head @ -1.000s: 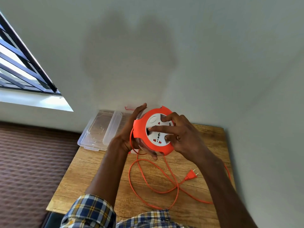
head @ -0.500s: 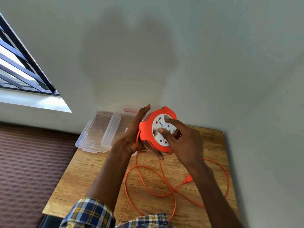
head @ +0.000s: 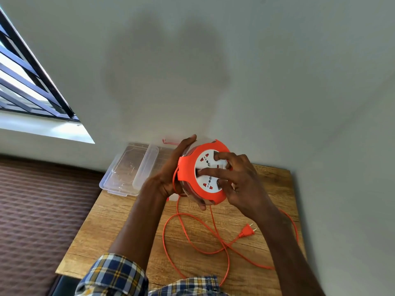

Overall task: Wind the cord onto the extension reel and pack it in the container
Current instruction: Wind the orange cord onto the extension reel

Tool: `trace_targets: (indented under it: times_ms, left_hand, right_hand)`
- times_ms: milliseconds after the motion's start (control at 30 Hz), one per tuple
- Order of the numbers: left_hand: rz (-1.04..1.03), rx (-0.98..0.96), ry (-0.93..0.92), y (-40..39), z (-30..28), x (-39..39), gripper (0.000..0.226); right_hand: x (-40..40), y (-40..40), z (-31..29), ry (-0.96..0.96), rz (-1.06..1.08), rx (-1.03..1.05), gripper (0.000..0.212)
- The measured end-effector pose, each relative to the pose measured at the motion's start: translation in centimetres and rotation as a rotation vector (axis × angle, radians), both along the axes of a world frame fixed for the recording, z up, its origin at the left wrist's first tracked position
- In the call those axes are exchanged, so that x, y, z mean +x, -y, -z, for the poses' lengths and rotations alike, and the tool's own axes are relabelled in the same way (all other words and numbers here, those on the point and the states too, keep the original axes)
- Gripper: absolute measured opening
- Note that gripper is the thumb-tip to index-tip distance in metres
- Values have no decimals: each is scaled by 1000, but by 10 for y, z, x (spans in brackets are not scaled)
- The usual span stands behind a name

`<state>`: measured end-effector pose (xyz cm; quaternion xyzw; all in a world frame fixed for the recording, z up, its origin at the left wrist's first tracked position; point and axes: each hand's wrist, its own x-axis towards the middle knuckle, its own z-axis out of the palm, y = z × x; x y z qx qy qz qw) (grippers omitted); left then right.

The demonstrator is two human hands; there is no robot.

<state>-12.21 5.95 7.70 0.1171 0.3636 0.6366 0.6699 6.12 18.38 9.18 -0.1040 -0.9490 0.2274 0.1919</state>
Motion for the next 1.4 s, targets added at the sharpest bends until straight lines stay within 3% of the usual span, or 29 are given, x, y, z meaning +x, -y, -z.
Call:
trace_targets:
  times_ms: [267,533,667,800,933,1100,1233,1400]
  left_hand:
    - [-68,-57,-92,-2,-4,3,61]
    - [-92,-49,-83,-3,-3,7,60]
    - [-69,-10,-70,1,-5,6,62]
    - [-56,27,-59,6,-7,2,60]
    - [-32,22,-13,8,-6,1,62]
    - [-31,-12,-37,6,-8,3,60]
    - [-44,-19,-79,5,-9,6,58]
    - [-53,-37,-101,5,-12,6,59]
  right_hand:
    - [-1,10,6,-3,213,-17,68]
    - [-11,38,1,-169,467,-185,68]
    - [-8,30,-2,-92,373,-180,67]
    - [-1,6,-3,-66,229,-85,43]
    - [8,-17,-6,-66,-35,38,58]
    - [6,-14,-7,0,-199,203,66]
    - [1,-14,-8,63,-166,277,68]
    - [-2,-12,-4,0,-104,295,64]
